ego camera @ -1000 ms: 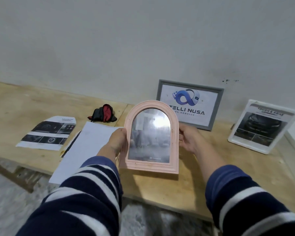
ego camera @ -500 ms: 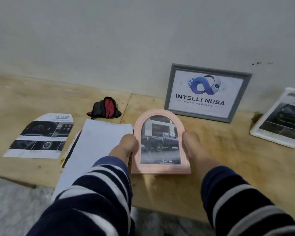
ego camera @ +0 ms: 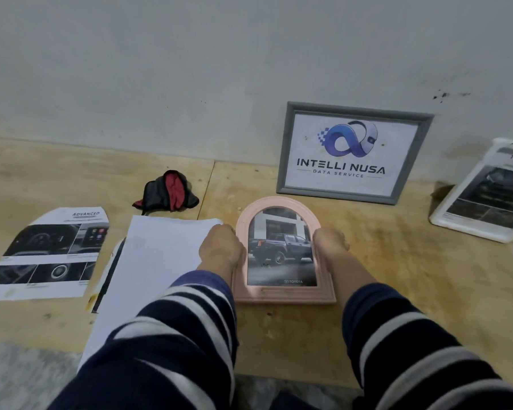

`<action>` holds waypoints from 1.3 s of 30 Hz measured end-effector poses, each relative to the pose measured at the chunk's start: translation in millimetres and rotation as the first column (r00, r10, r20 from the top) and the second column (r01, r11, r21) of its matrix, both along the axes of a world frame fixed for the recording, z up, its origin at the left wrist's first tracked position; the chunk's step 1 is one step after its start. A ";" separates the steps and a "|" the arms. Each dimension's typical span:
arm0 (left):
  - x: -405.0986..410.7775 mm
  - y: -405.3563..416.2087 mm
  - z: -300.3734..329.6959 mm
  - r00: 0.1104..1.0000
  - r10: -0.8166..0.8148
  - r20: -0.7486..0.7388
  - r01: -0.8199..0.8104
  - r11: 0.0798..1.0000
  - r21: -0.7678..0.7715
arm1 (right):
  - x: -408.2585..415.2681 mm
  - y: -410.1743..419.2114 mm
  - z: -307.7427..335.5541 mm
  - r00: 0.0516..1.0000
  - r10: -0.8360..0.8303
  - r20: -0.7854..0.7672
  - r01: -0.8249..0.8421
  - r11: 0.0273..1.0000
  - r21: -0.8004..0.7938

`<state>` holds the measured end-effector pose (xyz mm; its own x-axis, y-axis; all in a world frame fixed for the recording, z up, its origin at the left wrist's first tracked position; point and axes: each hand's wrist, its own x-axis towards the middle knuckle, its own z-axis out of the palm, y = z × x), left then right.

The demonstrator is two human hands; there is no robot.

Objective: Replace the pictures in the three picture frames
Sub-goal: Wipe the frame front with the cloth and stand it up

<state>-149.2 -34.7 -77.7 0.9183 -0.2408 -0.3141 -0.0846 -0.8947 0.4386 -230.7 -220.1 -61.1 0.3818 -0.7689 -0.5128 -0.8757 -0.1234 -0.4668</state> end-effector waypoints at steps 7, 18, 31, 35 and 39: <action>2.3 16.6 6.1 0.990 0.069 0.123 -0.067 0.998 -0.020 | 14.0 24.0 1.2 0.969 0.247 -0.020 -0.246 0.951 -0.187; 26.0 114.7 -28.5 0.958 0.018 0.286 -0.086 0.970 0.226 | 96.9 128.4 -1.2 0.717 0.696 0.034 -0.665 0.698 -0.266; 27.1 131.9 -53.4 0.944 0.018 0.330 -0.084 0.979 0.187 | 214.2 210.3 -10.2 0.628 0.778 -0.019 -0.734 0.583 -0.349; 27.3 131.0 -51.9 0.943 0.002 0.333 -0.073 0.977 0.199 | 225.1 218.1 -16.2 0.571 0.818 -0.069 -0.779 0.513 -0.361; 28.4 131.5 -52.1 0.936 0.010 0.352 -0.080 0.980 0.184 | 224.3 212.7 -15.9 0.615 0.775 0.146 -0.715 0.626 -0.310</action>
